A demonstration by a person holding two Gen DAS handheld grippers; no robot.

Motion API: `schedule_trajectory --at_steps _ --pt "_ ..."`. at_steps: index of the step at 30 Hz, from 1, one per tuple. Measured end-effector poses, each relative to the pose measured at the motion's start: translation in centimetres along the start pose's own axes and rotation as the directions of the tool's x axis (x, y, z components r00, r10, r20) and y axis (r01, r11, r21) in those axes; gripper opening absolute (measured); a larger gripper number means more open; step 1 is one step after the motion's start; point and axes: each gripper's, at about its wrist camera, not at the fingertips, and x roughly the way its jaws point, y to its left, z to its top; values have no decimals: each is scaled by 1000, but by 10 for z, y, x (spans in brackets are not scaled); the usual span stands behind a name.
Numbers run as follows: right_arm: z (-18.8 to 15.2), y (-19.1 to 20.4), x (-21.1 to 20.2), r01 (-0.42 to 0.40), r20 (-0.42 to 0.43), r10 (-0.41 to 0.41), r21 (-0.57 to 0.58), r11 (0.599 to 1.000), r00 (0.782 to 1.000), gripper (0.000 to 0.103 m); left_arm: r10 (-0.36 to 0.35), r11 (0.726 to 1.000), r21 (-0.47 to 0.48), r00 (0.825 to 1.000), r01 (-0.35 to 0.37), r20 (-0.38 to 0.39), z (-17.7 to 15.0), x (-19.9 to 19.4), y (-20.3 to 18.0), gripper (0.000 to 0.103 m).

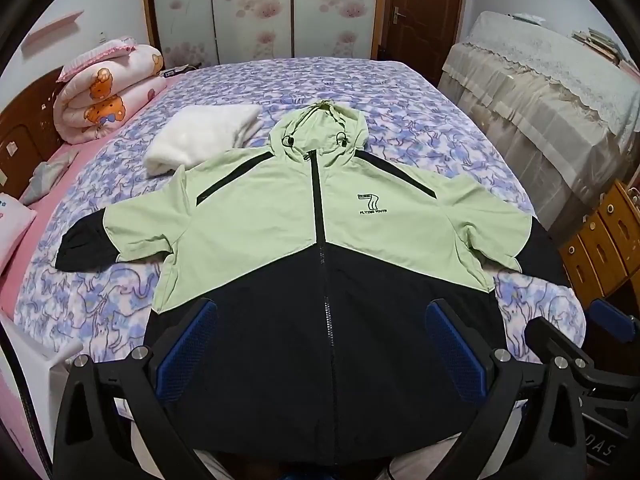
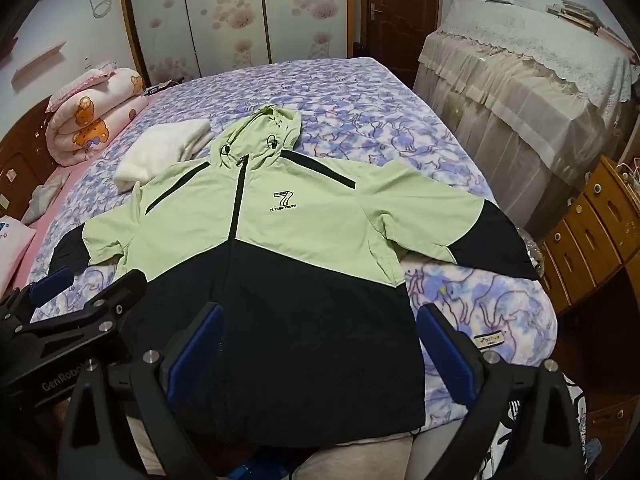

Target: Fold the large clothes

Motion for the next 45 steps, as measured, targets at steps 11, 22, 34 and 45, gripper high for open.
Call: schedule_trajectory --at_steps 11,22,34,45 --pt "-7 -11 0 -16 -11 17 41 999 1000 97 5 1000 -9 1000 -5 11 -3 -4 1 101" --pt "-6 -10 -3 -16 0 16 44 999 1000 97 -9 1000 -6 1000 9 1 -7 -2 1 101" --pt "-5 -8 -4 -15 -2 15 37 999 1000 97 -8 1000 -3 1000 8 -10 -10 -1 1 101" --pt "-3 -4 -4 -46 0 46 19 999 999 97 -9 1000 -10 1000 9 -19 -12 -1 4 101"
